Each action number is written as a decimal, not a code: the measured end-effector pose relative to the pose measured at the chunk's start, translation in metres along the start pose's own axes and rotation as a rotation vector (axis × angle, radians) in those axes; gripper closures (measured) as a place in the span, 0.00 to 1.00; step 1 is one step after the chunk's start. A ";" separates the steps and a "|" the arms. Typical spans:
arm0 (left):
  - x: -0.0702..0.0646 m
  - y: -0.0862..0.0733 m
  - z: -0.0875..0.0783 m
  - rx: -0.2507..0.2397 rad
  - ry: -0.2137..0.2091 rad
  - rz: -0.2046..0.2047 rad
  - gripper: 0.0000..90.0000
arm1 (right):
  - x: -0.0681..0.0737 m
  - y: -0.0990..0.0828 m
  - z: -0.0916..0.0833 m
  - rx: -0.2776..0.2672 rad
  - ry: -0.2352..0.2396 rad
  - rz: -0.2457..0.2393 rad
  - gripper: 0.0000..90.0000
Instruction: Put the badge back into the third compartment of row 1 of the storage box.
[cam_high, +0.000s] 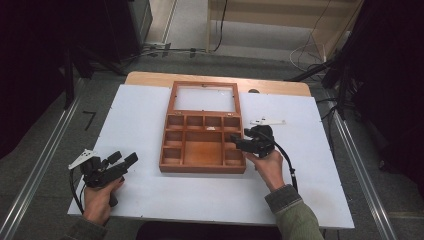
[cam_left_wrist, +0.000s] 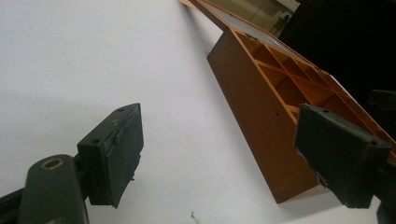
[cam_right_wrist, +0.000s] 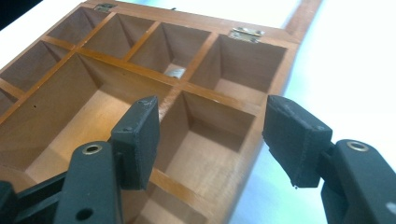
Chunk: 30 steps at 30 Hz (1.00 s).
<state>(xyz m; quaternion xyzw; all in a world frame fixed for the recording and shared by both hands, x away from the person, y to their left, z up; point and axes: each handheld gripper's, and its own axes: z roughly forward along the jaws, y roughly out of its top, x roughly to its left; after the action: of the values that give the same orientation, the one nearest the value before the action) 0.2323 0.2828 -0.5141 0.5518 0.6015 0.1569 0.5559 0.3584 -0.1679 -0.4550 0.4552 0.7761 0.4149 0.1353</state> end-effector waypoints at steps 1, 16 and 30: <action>0.000 0.000 0.000 0.000 0.000 0.000 0.18 | -0.002 -0.001 -0.002 0.003 0.000 0.004 0.38; -0.001 0.000 0.000 0.002 -0.006 0.006 0.18 | -0.017 -0.018 -0.019 -0.006 -0.015 0.007 0.36; -0.002 0.000 0.000 0.003 -0.007 0.009 0.18 | -0.034 -0.038 -0.046 -0.035 -0.055 0.003 0.34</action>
<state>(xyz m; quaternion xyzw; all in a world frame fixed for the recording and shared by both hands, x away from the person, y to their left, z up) 0.2322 0.2813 -0.5128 0.5557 0.5974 0.1566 0.5566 0.3275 -0.2291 -0.4614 0.4653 0.7639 0.4161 0.1640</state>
